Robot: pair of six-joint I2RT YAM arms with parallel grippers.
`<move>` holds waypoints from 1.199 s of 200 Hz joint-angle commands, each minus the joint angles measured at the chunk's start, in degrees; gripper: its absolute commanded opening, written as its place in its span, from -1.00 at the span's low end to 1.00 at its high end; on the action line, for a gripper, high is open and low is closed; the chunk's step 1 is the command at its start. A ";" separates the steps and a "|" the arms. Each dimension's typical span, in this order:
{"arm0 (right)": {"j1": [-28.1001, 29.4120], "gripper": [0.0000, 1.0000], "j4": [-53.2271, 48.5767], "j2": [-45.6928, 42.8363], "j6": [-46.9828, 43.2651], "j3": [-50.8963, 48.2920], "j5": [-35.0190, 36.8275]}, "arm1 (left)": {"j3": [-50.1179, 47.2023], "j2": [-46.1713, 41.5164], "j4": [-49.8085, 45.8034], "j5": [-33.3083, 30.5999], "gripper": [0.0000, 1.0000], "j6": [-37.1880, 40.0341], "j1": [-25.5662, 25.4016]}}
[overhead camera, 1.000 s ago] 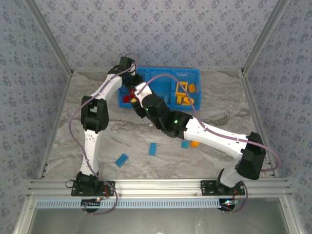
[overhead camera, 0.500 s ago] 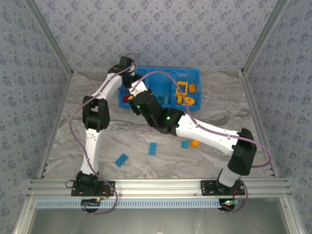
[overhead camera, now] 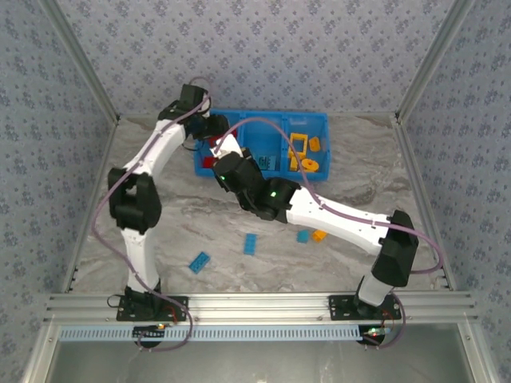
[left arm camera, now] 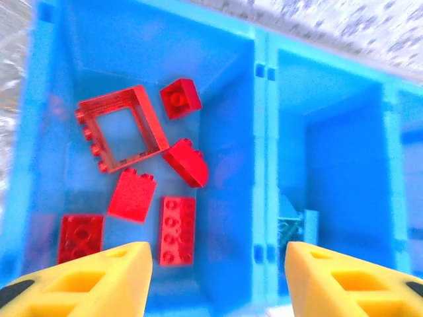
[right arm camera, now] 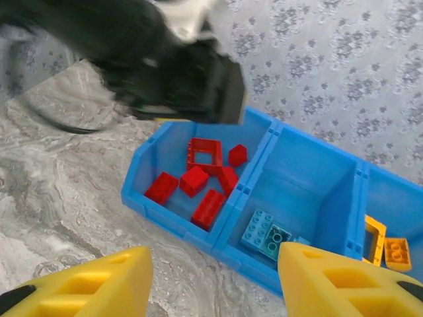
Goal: Sort the legos into containers by color
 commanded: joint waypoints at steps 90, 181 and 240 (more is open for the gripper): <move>-19.62 0.23 -36.22 -16.98 50.07 -24.33 -11.26 | -28.64 -39.54 1.78 -22.34 0.41 5.37 -44.32; -33.40 0.31 -21.01 -12.47 54.91 -40.32 -29.19 | -34.57 -36.80 6.24 -32.53 0.40 4.06 -63.80; -34.27 0.18 -16.99 -7.94 58.48 -43.32 -32.85 | -34.19 -34.19 8.11 -33.00 0.40 2.79 -65.80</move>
